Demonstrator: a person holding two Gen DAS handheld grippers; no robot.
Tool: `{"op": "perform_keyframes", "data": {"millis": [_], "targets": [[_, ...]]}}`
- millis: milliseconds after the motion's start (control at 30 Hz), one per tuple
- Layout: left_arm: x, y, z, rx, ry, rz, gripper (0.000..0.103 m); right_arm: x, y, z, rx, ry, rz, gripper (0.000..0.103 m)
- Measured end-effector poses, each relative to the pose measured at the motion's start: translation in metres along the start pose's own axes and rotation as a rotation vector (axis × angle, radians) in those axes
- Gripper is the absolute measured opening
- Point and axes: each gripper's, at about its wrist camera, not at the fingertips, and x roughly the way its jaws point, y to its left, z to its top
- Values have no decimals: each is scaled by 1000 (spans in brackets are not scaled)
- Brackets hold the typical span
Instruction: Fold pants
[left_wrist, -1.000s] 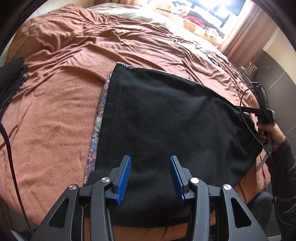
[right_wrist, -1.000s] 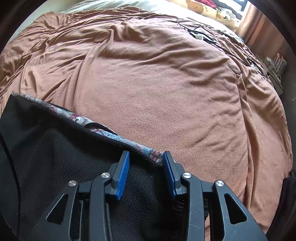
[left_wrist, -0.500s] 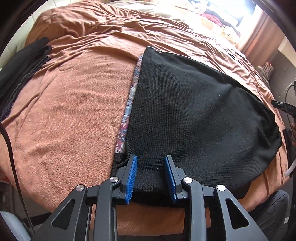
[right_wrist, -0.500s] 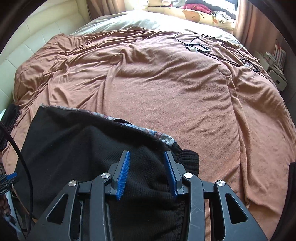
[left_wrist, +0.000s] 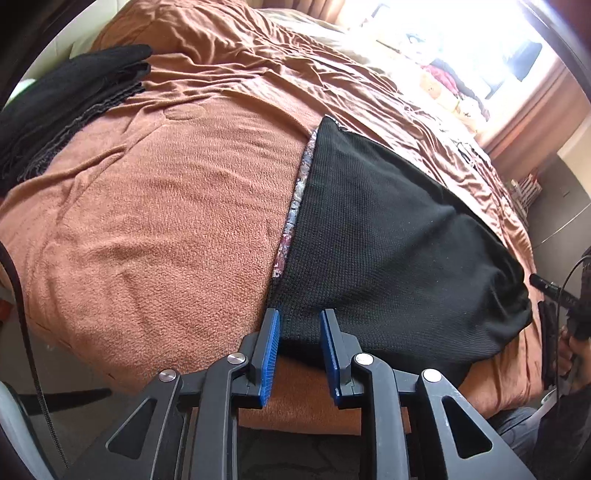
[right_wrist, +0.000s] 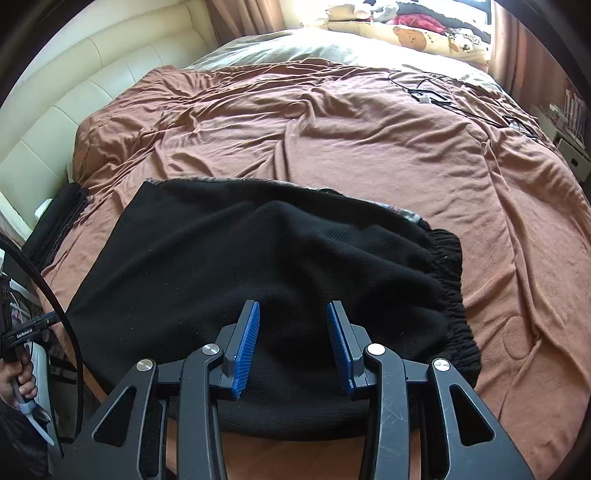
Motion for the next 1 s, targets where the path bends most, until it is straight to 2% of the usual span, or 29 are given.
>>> {"op": "perform_keyframes", "data": {"millis": [67, 200, 400, 567, 767, 1000], "targets": [[-5, 5, -1, -39, -12, -35, 40, -1, 5, -7, 3, -1, 11, 36], [-11, 9, -4, -85, -38, -81, 42, -1, 17, -21, 17, 2, 38, 36], [-5, 11, -15, -154, -15, -123, 42, 6, 31, -34, 30, -2, 83, 36], [5, 11, -26, -203, 15, -184, 53, 16, 45, -44, 18, -11, 107, 36], [18, 11, -27, -270, 33, -237, 53, 35, 64, -53, -10, -7, 128, 36], [26, 19, -20, -353, 20, -294, 53, 59, 84, -58, -57, 40, 153, 36]]}}
